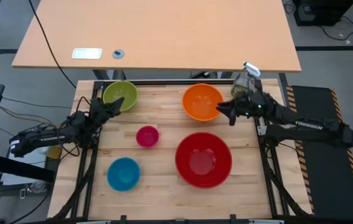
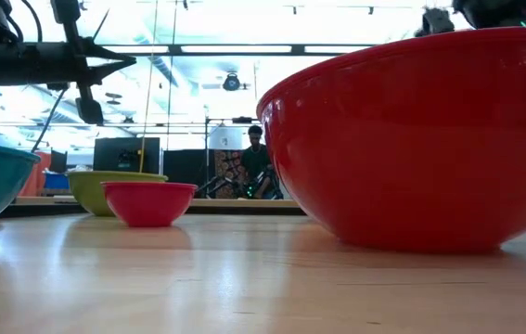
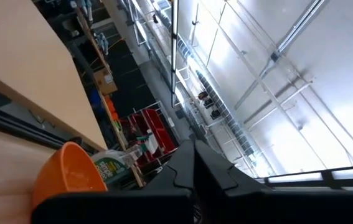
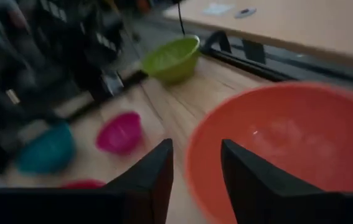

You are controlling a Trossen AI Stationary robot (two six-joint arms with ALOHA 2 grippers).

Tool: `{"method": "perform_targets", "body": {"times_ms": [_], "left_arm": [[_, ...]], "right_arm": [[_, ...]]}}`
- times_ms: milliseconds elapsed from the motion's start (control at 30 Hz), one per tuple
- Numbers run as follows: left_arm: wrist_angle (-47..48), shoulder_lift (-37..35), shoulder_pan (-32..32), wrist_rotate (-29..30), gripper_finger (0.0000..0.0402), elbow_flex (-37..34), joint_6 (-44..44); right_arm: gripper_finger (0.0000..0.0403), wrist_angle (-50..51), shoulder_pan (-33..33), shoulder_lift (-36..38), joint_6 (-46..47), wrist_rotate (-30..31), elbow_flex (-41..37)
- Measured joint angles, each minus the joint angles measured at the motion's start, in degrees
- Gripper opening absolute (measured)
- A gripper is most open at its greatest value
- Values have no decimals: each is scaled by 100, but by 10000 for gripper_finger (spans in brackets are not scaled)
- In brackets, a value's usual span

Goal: Nest bowls inside each other
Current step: Stack the orange bowl on top of the red bowl

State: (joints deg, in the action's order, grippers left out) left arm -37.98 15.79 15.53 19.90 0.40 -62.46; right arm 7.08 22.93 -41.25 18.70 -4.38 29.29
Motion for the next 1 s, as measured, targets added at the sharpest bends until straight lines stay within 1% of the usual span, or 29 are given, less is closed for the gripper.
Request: {"method": "perform_targets", "body": {"times_ms": [133,267,367,433,633,733,800,867,933,1000], "left_arm": [[1,-4,0,0,7,0,7],[6,-2,0,0,7,0,11],[7,-2,0,0,7,-1,-33],[0,-4,0,0,7,0,-12],[-196,-4,2,19,7,0,10],[-222,-4,4,245,7,0,29],[-222,20,4,493,7,0,60],[-95,112,5,682,7,38,323],[428,275,7,781,13,281,547],[945,480,7,791,29,593,657]], "right_arm": [[135,914,-54,-769,-919,308,870],[137,1569,29,-1364,-892,984,1474],[147,1983,144,-1655,-792,1094,1833],[161,2197,227,-1803,-527,1100,2005],[222,3342,717,-2203,1078,1063,2206],[245,3873,917,-2393,1454,896,2206],[251,3996,987,-2518,1553,850,2206],[253,4019,1033,-2684,1584,840,2206],[250,4022,1093,-2874,1597,835,2206],[246,4017,1146,-3081,1628,835,2204]]}}
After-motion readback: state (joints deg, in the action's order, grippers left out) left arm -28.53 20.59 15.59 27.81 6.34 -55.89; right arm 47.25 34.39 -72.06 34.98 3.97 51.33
